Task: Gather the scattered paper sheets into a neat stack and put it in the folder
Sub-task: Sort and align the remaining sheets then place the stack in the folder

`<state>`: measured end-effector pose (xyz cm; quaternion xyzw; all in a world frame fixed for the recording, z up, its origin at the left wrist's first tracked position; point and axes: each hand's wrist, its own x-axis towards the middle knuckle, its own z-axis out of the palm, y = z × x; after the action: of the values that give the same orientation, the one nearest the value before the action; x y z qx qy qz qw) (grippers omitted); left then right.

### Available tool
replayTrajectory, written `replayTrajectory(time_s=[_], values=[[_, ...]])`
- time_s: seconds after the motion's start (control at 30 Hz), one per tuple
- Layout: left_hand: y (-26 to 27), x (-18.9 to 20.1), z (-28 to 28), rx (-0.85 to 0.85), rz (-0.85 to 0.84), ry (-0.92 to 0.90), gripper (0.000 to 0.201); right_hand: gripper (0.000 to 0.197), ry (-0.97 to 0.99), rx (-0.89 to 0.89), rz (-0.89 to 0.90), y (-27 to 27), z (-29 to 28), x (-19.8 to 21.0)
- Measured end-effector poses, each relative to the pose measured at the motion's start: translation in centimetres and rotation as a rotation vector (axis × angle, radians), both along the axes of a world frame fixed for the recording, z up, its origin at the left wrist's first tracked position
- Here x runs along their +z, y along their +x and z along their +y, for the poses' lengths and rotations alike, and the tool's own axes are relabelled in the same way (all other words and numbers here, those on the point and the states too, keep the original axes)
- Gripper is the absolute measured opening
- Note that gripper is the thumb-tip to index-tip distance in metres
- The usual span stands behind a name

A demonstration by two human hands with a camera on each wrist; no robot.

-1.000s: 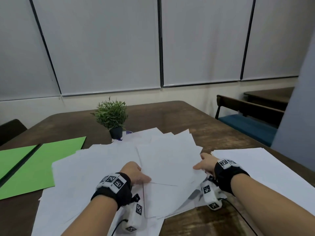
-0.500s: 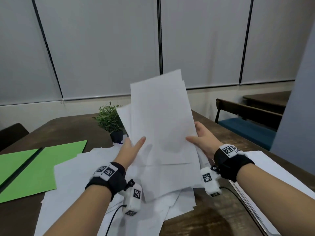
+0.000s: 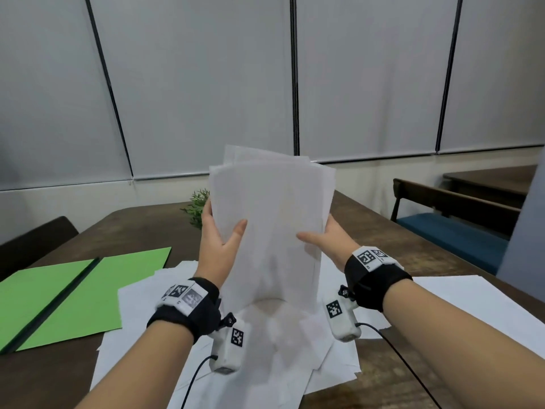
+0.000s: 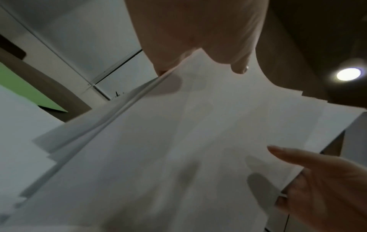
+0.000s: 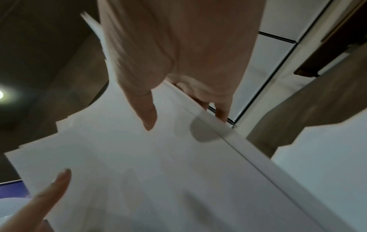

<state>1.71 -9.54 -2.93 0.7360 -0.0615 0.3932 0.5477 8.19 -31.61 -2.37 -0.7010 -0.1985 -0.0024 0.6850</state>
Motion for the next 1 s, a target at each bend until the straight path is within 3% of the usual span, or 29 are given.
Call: replayTrajectory(time_s=[0.17, 0.3, 0.4, 0.47, 0.57, 0.67, 0.83, 0.93, 1.0], values=[[0.2, 0.5, -0.3, 0.102, -0.048, 0.006, 0.06, 0.037, 0.199, -0.14, -0.021, 0.2, 1.7, 0.2], [0.2, 2.5, 0.4, 0.154, -0.154, -0.018, 0.064, 0.053, 0.301, -0.057, -0.028, 0.6, 1.9, 2.0], [-0.1, 2.0, 1.3, 0.146, -0.13, -0.041, 0.074, 0.076, 0.253, 0.023, 0.018, 0.7, 1.7, 1.1], [-0.4, 0.7, 1.7, 0.105, -0.071, -0.058, 0.071, 0.081, 0.227, 0.042, 0.05, 0.9, 1.8, -0.3], [-1.1, -1.3, 1.6, 0.043, 0.027, -0.037, 0.057, 0.077, 0.201, 0.08, 0.081, 0.9, 2.1, -1.9], [-1.2, -1.3, 1.3, 0.069, 0.019, -0.05, 0.045, 0.065, 0.205, 0.033, 0.019, 0.7, 2.7, -1.5], [-0.7, 0.8, 1.7, 0.144, -0.02, -0.098, 0.052, 0.066, 0.226, -0.006, -0.019, 1.0, 3.4, -0.1], [-0.8, -1.0, 2.0, 0.132, 0.134, -0.134, 0.054, 0.078, 0.076, 0.026, 0.054, 1.3, 3.6, -2.7], [-1.1, -3.4, 2.1, 0.113, 0.242, -0.13, 0.054, 0.074, -0.05, 0.04, 0.094, 1.1, 3.6, -5.2]])
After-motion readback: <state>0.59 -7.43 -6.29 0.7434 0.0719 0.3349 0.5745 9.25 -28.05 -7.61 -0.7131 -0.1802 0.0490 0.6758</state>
